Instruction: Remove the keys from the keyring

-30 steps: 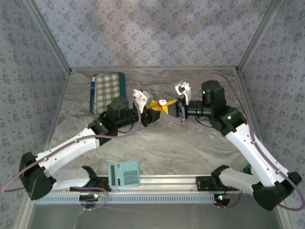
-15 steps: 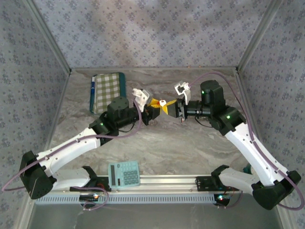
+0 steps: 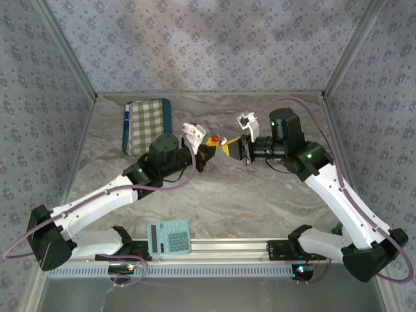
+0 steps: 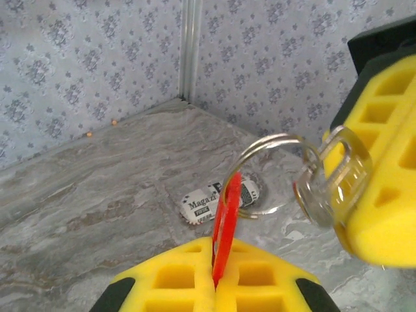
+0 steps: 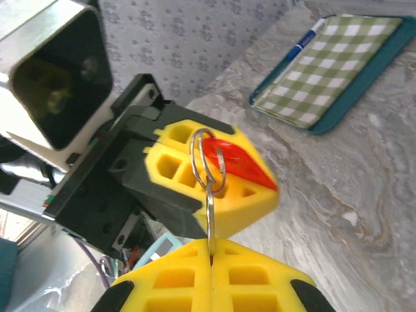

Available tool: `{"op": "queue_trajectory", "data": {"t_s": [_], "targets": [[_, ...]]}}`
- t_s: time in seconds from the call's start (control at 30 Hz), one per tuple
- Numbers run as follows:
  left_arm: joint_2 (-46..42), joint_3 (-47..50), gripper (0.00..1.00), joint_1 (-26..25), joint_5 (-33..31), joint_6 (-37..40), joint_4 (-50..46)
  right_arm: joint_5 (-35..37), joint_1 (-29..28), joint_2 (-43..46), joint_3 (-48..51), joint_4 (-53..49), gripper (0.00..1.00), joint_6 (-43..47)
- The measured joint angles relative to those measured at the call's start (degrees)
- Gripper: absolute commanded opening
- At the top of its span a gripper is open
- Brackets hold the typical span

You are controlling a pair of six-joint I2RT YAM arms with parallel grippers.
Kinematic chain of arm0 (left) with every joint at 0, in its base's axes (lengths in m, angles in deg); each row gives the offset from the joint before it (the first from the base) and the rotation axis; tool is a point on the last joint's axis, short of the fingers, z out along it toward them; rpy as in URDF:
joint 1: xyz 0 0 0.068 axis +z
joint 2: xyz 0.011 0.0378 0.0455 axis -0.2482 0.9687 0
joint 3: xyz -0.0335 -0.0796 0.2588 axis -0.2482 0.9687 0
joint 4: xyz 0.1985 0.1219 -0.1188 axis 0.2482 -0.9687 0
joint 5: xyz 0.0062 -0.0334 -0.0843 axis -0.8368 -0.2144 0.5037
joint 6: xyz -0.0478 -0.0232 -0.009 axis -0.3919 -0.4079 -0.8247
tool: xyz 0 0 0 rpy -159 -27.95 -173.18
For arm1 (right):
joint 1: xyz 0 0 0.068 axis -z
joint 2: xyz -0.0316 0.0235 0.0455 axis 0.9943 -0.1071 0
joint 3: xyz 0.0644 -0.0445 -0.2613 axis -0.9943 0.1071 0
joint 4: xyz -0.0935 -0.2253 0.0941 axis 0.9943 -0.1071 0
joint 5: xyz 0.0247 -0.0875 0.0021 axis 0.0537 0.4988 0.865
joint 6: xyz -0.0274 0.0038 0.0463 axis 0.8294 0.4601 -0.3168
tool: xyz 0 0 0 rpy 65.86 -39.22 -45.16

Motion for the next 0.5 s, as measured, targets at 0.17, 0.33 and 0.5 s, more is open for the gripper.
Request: {"op": "queue_trajectory", "data": {"t_s": [0.17,0.33,0.5], "targets": [[-3.65,2.75,0.38,0.39,-3.82,-0.07,-2.01,10.08,-1.27,-2.69,-5.33,-9.92,0.00,4.59],[-7.82,3.93,0.44,1.97,-4.07,-0.74,-4.83,23.85,-5.92,-7.69,-10.47,-17.73,0.00,10.75],[-9.07,3.91,0.46,6.32,0.79,-1.40,-6.99,33.59,-10.38,-12.17,-12.48,-22.40,0.00,16.48]]}}
